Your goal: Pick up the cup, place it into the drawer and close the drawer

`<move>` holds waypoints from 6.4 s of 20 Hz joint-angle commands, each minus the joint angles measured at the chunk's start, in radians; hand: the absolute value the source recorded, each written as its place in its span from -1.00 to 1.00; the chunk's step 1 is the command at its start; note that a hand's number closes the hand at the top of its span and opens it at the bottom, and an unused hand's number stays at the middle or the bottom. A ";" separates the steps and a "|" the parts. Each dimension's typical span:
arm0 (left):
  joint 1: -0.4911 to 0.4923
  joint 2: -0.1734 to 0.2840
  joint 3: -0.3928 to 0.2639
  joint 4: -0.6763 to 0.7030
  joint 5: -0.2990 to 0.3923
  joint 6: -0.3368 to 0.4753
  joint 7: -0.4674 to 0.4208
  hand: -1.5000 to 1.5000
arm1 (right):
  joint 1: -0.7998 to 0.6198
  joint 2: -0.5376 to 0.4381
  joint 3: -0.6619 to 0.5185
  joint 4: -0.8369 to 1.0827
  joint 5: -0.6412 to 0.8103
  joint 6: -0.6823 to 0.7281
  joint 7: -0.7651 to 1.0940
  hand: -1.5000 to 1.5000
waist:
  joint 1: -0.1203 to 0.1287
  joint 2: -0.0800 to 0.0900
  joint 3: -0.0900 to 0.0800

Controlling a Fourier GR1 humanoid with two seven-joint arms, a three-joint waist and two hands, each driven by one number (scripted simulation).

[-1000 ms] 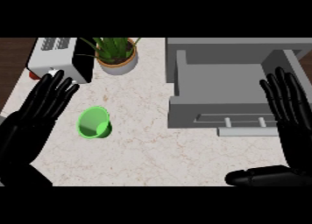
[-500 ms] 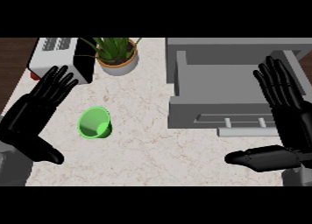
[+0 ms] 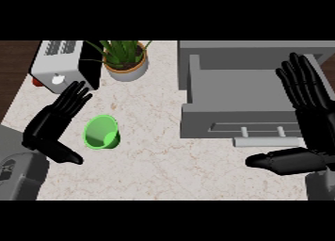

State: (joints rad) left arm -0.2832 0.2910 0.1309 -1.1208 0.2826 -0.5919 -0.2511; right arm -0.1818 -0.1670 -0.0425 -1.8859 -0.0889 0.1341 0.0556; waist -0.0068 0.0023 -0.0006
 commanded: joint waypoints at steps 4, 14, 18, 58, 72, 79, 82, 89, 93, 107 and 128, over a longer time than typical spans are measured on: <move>-0.071 0.025 0.010 0.308 -0.168 -0.014 -0.237 -1.00 | 0.005 -0.006 -0.024 -0.008 -0.015 0.021 0.005 -1.00 | -0.003 0.000 0.000; -0.203 0.037 -0.010 0.765 -0.342 0.060 -0.587 -1.00 | -0.106 -0.015 -0.036 -0.013 -0.025 0.000 0.091 -1.00 | -0.014 0.006 -0.002; -0.232 0.086 -0.003 0.851 -0.353 0.031 -0.635 -1.00 | -0.107 -0.041 -0.060 0.003 -0.048 0.031 0.082 -1.00 | -0.020 0.008 -0.003; -0.292 -0.091 0.012 0.860 -0.363 0.201 -0.954 1.00 | -0.124 -0.062 -0.094 0.034 -0.080 0.066 0.071 -1.00 | -0.038 0.016 -0.005; -0.317 -0.148 0.142 0.668 -0.209 0.375 -0.838 1.00 | -0.062 -0.027 -0.063 0.018 -0.001 0.021 0.059 -1.00 | 0.006 -0.004 0.001; -0.427 -0.241 0.066 0.435 -0.201 0.456 -0.578 1.00 | -0.044 -0.041 -0.094 0.016 -0.013 0.030 0.044 -1.00 | 0.015 -0.010 0.002; -0.551 -0.250 0.058 0.394 -0.196 0.505 -0.448 1.00 | -0.062 -0.033 -0.066 -0.028 -0.003 0.016 0.093 -1.00 | 0.005 -0.008 0.001; -0.705 -0.290 -0.127 0.266 -0.139 0.740 -0.199 1.00 | -0.080 -0.045 -0.096 0.076 -0.012 0.043 0.025 -1.00 | -0.004 -0.008 0.001; -0.842 -0.291 -0.118 0.316 -0.157 0.811 -0.094 1.00 | -0.042 -0.049 -0.104 0.026 -0.022 0.048 0.034 -1.00 | -0.013 -0.003 0.001; -1.075 -0.291 -0.309 0.784 -0.007 0.923 0.001 1.00 | -0.146 -0.057 -0.099 0.096 -0.043 0.077 0.010 -1.00 | -0.102 0.025 0.002; -0.995 -0.291 -0.403 0.704 0.254 0.804 -0.120 -1.00 | -0.263 -0.030 0.081 0.132 -0.240 0.333 0.042 1.00 | -0.188 0.046 0.000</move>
State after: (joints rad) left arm -1.2682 -0.0001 -0.2998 -0.3729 0.4614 0.2482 -0.3275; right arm -0.4223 -0.1876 -0.0020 -1.7596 -0.2541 0.3758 0.0796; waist -0.2037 0.0522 0.0007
